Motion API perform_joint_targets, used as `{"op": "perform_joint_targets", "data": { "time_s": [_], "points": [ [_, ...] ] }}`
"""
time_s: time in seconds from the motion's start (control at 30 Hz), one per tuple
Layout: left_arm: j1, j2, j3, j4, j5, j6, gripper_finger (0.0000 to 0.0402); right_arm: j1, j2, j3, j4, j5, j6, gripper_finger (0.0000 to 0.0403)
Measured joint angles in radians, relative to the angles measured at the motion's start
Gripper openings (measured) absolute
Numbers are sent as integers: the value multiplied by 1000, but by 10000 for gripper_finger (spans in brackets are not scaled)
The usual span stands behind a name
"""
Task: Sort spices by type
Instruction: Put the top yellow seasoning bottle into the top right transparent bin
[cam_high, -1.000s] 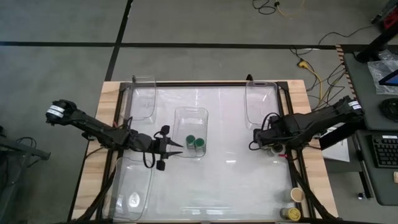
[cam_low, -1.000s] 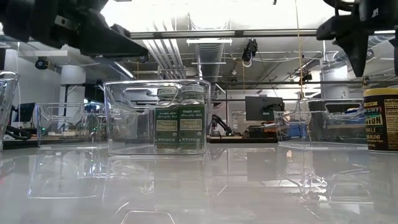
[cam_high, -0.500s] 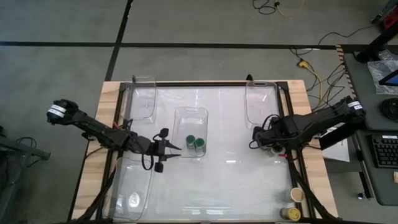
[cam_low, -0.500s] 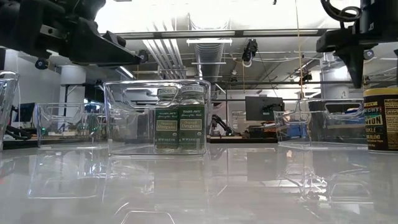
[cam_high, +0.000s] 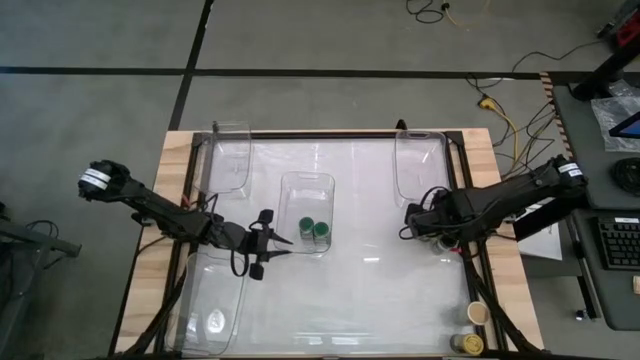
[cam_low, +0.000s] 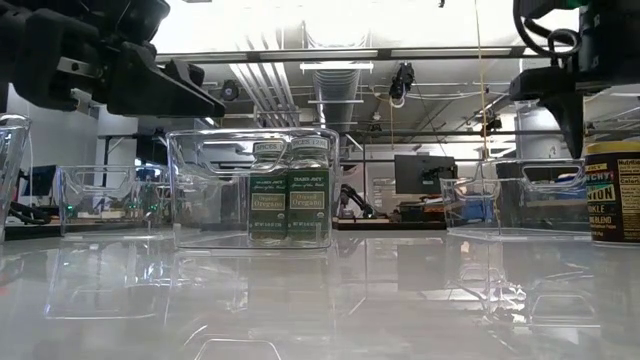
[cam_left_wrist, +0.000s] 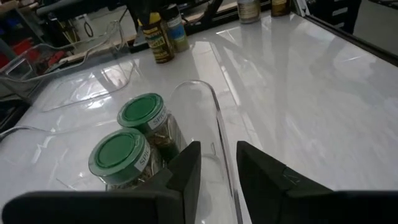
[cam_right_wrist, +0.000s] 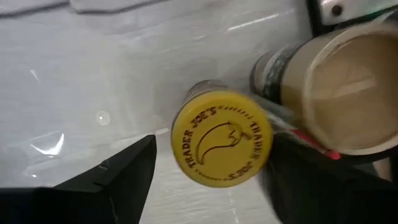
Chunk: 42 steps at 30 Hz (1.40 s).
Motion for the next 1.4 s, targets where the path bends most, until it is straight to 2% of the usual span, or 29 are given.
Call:
{"op": "perform_joint_targets", "data": {
  "time_s": [0.63,0.97,1.23,1.4],
  "points": [
    [0,0,-2,-4,-1,25,88,-68,2,-9,7,-8,-41,233],
    [0,0,-2,-6,-2,29,88,-88,2,-15,20,-8,-98,250],
    [0,0,-2,-6,-3,31,88,-88,2,-16,22,-7,-108,233],
    [0,0,-2,-8,-3,31,88,-88,2,-16,41,-4,-199,236]
  ]
}}
